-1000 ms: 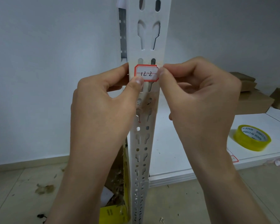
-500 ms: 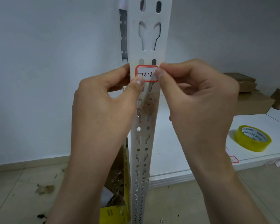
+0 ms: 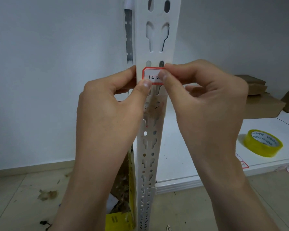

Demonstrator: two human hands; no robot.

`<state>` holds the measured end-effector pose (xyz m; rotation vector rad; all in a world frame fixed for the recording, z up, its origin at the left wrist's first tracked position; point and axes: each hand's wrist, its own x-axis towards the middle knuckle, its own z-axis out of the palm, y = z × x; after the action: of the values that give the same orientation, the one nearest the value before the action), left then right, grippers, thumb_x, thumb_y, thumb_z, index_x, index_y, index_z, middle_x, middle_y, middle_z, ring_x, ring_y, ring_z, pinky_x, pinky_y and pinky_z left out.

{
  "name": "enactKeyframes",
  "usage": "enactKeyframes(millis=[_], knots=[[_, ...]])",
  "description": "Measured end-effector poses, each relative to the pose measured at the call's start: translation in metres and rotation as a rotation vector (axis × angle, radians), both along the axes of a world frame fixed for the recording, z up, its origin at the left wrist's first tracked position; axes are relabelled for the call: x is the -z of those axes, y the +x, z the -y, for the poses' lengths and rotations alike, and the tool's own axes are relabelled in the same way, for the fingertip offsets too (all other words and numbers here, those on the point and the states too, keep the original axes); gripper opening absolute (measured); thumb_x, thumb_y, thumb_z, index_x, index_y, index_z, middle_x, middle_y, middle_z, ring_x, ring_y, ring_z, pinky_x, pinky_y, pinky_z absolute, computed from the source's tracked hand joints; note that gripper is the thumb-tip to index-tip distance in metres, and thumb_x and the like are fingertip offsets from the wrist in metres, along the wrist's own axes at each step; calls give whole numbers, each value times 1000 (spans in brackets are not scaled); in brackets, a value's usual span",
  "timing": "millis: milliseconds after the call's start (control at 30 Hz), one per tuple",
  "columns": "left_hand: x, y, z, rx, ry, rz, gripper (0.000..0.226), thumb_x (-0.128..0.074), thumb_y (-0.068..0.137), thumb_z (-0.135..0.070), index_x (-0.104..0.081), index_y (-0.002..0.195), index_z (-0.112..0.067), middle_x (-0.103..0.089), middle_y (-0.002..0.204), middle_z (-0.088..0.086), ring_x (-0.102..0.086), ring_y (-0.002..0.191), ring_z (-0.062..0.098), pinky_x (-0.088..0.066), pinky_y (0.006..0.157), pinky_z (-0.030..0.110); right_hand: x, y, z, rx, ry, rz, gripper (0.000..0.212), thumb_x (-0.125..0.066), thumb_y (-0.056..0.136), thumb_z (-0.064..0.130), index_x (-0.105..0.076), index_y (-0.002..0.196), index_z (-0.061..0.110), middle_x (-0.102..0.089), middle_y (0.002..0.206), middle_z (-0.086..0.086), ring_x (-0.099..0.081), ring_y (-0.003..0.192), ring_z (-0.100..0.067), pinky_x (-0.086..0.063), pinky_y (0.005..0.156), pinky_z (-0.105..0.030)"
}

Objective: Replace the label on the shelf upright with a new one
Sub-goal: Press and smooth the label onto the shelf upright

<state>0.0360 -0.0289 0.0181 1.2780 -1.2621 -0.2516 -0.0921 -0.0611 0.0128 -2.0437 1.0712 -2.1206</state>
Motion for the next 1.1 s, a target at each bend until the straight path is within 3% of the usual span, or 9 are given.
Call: enactKeyframes(millis=[100,200,300,467,567,767,900,1100], knots=[[1,1,1,-1,1,8,32,-66,91,-42,-69,124,-40,-71,111,-27,-64,106,-8,-50,95,18,1,0,1,47,12,-58,7,-77,91,25,-79,92,19,-71,84,15,-68,80,-1,-54,71,-13],[1,0,1,2,2,2,32,-66,91,-41,-69,123,-42,-71,110,-28,-64,107,-8,-51,94,19,1,-1,-2,67,41,-111,7,-78,90,30,-78,89,24,-69,82,16,-62,70,3,-49,65,-8],[1,0,1,1,-3,-7,31,-66,91,-41,-70,122,-40,-72,108,-28,-64,105,-10,-52,96,21,0,-1,-5,13,44,-42,6,-77,93,27,-72,91,30,-66,84,27,-69,71,0,-56,57,-20],[1,0,0,-1,-12,-12,31,-67,92,-40,-71,123,-38,-73,110,-25,-66,106,-6,-54,97,29,-1,0,-5,-6,36,-34,6,-76,93,23,-77,98,21,-67,86,24,-69,82,4,-48,66,-6],[2,0,0,-16,-7,8,33,-65,92,-42,-69,125,-39,-72,113,-25,-65,108,-6,-51,95,22,-1,0,-4,11,40,-45,4,-75,93,23,-77,97,23,-66,84,26,-65,76,7,-42,65,-3],[2,1,1,-11,1,25,34,-65,92,-44,-68,125,-40,-71,114,-25,-64,108,-7,-50,94,18,0,0,-3,52,53,-89,5,-74,93,28,-77,95,26,-70,84,20,-57,60,6,-40,64,-4],[2,0,1,-5,1,5,32,-65,92,-43,-70,124,-40,-72,111,-26,-65,107,-7,-54,97,28,-3,-1,-4,34,15,-22,4,-73,95,22,-74,95,26,-67,82,23,-69,75,4,-45,61,-6],[2,-1,0,-9,-5,4,32,-65,92,-43,-69,124,-39,-72,111,-25,-65,106,-6,-54,96,29,1,2,-1,65,-2,-58,5,-73,95,20,-76,97,21,-67,83,19,-62,71,5,-41,64,-6]])
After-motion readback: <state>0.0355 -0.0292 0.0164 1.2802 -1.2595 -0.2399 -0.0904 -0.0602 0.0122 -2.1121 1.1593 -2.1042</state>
